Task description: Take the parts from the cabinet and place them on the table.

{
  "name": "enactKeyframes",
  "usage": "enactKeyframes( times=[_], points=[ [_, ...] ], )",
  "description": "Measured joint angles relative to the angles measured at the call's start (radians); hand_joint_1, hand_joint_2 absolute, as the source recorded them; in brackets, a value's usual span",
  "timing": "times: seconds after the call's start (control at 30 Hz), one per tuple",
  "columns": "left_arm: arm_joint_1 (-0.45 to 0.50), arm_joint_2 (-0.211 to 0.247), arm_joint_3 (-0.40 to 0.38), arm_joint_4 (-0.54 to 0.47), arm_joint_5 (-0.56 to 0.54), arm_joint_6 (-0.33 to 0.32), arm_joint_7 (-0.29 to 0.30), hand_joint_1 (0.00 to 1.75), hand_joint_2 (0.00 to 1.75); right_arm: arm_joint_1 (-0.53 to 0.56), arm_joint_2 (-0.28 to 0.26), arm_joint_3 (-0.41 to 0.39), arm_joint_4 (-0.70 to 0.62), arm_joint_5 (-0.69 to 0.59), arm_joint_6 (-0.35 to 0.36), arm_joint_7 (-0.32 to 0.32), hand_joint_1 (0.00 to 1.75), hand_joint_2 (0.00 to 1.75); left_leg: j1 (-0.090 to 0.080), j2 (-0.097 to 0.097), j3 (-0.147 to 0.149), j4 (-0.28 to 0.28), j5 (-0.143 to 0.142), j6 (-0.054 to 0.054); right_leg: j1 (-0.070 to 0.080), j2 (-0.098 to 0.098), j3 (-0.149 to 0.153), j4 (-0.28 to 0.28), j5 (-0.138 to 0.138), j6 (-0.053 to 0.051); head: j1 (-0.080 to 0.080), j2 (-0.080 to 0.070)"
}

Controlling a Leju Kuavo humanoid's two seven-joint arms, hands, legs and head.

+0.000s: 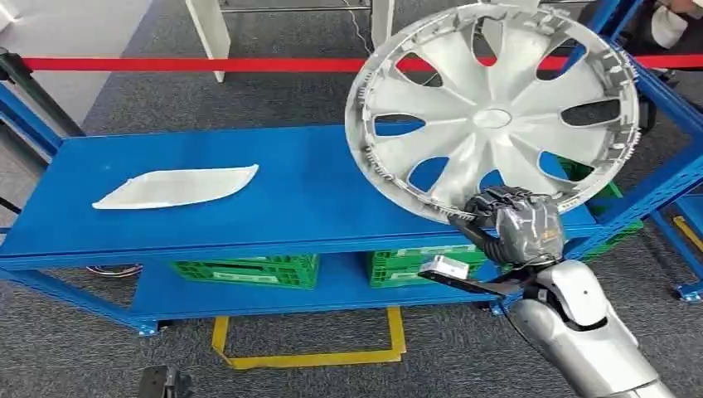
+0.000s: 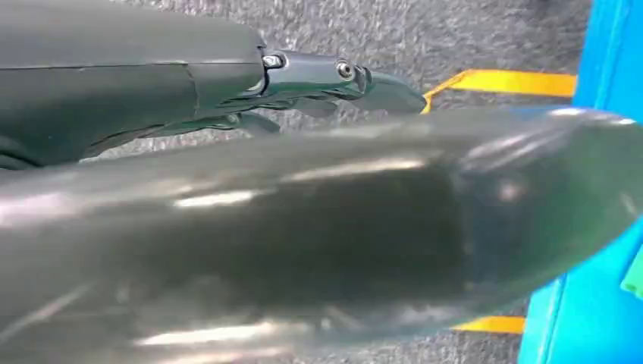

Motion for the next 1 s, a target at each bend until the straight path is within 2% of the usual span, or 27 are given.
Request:
enactKeyframes(
  times=[0.03,0.07,0.1,0.17,0.2,0.23,0.27,0.33,0.37,0.4,0.43,0.5,0.53,0.57,0.6,0.63,0.7,0.73,0.83,0.87,0.9,0.93,1.0],
  points=[
    [0.001,0.0,0.0,0.0,-0.005,0.001,0.005,0.0,0.0,0.009,0.0,0.002,-0.015,-0.021,-0.001,-0.012,1.75,1.75,0.001,0.0,0.0,0.001,0.0,0.0,-0.001,0.0,-0.025,0.048,-0.011,0.004,0.002,0.0],
    [0.002,-0.001,0.0,0.0,-0.006,0.003,0.007,0.0,0.0,0.016,0.0,0.005,-0.03,-0.046,-0.002,-0.026,1.75,1.75,0.003,0.0,0.001,0.001,-0.001,-0.001,-0.004,0.0,-0.028,0.048,0.004,0.008,0.001,0.0],
    [0.002,-0.002,0.0,0.0,-0.007,0.003,0.007,0.0,0.0,0.021,0.0,0.008,-0.043,-0.066,-0.002,-0.04,1.75,1.75,0.005,-0.001,0.002,0.002,-0.003,-0.004,-0.007,-0.001,-0.007,0.004,0.04,0.014,0.001,0.0],
    [0.001,-0.004,0.0,0.0,-0.009,0.003,0.007,0.0,0.0,0.022,0.0,0.011,-0.064,-0.079,-0.003,-0.046,1.75,1.75,0.012,-0.002,0.003,0.013,-0.01,-0.015,-0.017,-0.005,0.078,-0.168,0.131,0.024,0.001,0.0],
    [0.0,-0.003,0.0,0.0,-0.009,0.005,0.007,0.0,0.0,0.022,0.0,0.011,-0.074,-0.082,-0.005,-0.048,1.75,1.75,0.011,-0.003,0.0,0.02,-0.016,-0.025,-0.019,-0.005,0.106,-0.22,0.123,0.031,0.002,0.0],
    [-0.001,-0.003,0.0,0.0,-0.009,0.006,0.007,0.0,0.0,0.02,0.0,0.014,-0.08,-0.085,-0.006,-0.049,1.75,1.75,0.005,-0.004,-0.006,0.035,-0.02,-0.031,-0.014,0.0,0.121,-0.24,0.12,0.018,0.005,0.0],
    [0.0,-0.003,0.0,0.0,-0.009,0.006,0.007,0.0,0.0,0.025,0.0,0.015,-0.086,-0.089,-0.007,-0.051,1.75,1.75,0.005,-0.004,-0.007,0.03,-0.016,-0.036,-0.014,-0.001,0.117,-0.23,0.12,0.006,0.0,0.0],
    [0.001,-0.003,0.0,0.0,-0.016,0.01,0.008,0.0,0.0,0.03,0.0,0.016,-0.091,-0.146,-0.003,-0.079,1.75,1.75,0.007,-0.004,-0.006,0.03,-0.014,-0.041,-0.01,0.001,0.115,-0.227,0.12,-0.005,0.001,0.0],
    [0.0,-0.003,0.0,0.0,-0.018,0.012,0.01,0.0,0.0,0.03,0.0,0.015,-0.094,-0.2,0.006,-0.102,1.75,1.75,0.009,-0.004,-0.007,0.034,-0.02,-0.047,-0.015,0.001,0.118,-0.232,0.123,-0.014,0.002,0.0],
    [0.0,-0.003,0.0,0.0,-0.022,0.016,0.01,0.0,0.0,0.032,0.0,0.013,-0.101,-0.257,0.016,-0.122,1.75,1.75,0.01,-0.003,-0.012,0.05,-0.037,-0.052,-0.015,-0.001,0.12,-0.232,0.123,-0.019,0.0,0.0],
    [0.0,-0.003,-0.001,0.0,-0.026,0.021,0.014,0.0,0.0,0.035,0.0,0.012,-0.11,-0.3,0.029,-0.143,1.75,1.75,0.01,-0.002,-0.034,0.107,-0.073,-0.056,-0.015,-0.001,0.121,-0.232,0.123,-0.026,-0.003,0.0],
    [0.0,-0.003,-0.001,0.001,-0.031,0.03,0.043,0.0,0.0,0.053,0.0,0.011,-0.117,-0.352,0.057,-0.176,1.75,1.75,0.01,-0.002,-0.103,0.266,-0.15,-0.058,-0.012,-0.006,0.121,-0.23,0.127,-0.032,-0.002,0.0],
    [0.002,-0.003,-0.001,0.001,-0.036,0.034,0.053,0.0,0.0,0.067,0.002,0.011,-0.121,-0.371,0.063,-0.189,1.75,1.75,0.01,-0.002,-0.129,0.326,-0.172,-0.057,-0.01,-0.006,0.121,-0.23,0.126,-0.032,-0.003,0.0],
    [0.004,-0.003,-0.001,0.002,-0.039,0.034,0.059,0.0,0.0,0.078,0.006,0.011,-0.127,-0.385,0.067,-0.2,1.75,1.75,0.01,-0.002,-0.133,0.339,-0.167,-0.054,-0.008,-0.006,0.121,-0.23,0.126,-0.032,-0.002,0.0],
    [0.005,-0.003,-0.001,0.002,-0.04,0.035,0.062,0.0,0.0,0.086,0.009,0.011,-0.133,-0.393,0.068,-0.206,1.75,1.75,0.009,-0.002,-0.12,0.315,-0.144,-0.049,-0.005,-0.005,0.121,-0.23,0.126,-0.032,-0.002,0.0],
    [0.005,-0.003,-0.001,0.002,-0.043,0.042,0.062,0.0,0.0,0.093,0.012,0.01,-0.137,-0.401,0.068,-0.211,1.75,1.75,0.007,-0.002,-0.093,0.257,-0.105,-0.042,-0.002,-0.004,0.121,-0.23,0.126,-0.032,-0.003,0.0],
    [0.004,-0.003,-0.001,0.002,-0.054,0.076,0.068,0.0,0.0,0.118,0.021,0.005,-0.152,-0.41,0.063,-0.222,1.75,1.75,-0.004,-0.004,-0.006,0.073,-0.022,-0.016,0.001,-0.004,0.122,-0.23,0.126,-0.032,-0.002,0.0],
    [0.003,0.0,-0.002,0.002,-0.06,0.09,0.07,0.0,0.0,0.13,0.024,0.004,-0.157,-0.412,0.06,-0.228,1.75,1.75,-0.006,-0.005,0.007,0.058,-0.034,-0.009,0.006,-0.004,0.119,-0.229,0.127,-0.031,-0.001,0.0],
    [0.004,-0.001,-0.005,0.002,-0.068,0.121,0.076,0.0,0.0,0.179,0.035,0.006,-0.174,-0.424,0.054,-0.254,1.75,1.75,-0.011,-0.005,0.004,0.041,-0.027,-0.011,0.001,-0.007,0.112,-0.232,0.137,-0.016,-0.002,0.0],
    [0.004,-0.001,-0.006,0.002,-0.069,0.125,0.076,0.0,0.0,0.191,0.037,0.007,-0.181,-0.431,0.054,-0.261,1.75,1.75,-0.007,-0.004,0.004,0.027,-0.02,-0.008,0.004,-0.007,0.111,-0.233,0.14,-0.009,0.0,0.0],
    [0.002,-0.001,-0.006,0.002,-0.069,0.129,0.076,0.0,0.0,0.203,0.037,0.007,-0.184,-0.439,0.054,-0.268,1.75,1.75,-0.001,0.001,0.005,0.017,-0.009,-0.007,0.001,-0.004,0.102,-0.222,0.115,-0.007,-0.002,0.0],
    [-0.001,0.0,-0.006,0.002,-0.069,0.135,0.076,0.0,0.0,0.21,0.037,0.007,-0.185,-0.446,0.056,-0.272,1.75,1.75,0.0,0.001,0.0,0.013,-0.003,0.0,0.002,-0.005,0.087,-0.188,0.072,-0.003,0.004,0.0],
    [-0.004,-0.001,-0.006,0.002,-0.068,0.145,0.077,0.0,0.0,0.222,0.041,0.011,-0.185,-0.454,0.059,-0.278,1.75,1.75,-0.002,0.002,-0.016,0.014,0.009,0.001,-0.002,-0.005,0.045,-0.046,-0.021,0.003,0.005,0.0]
  ],
)
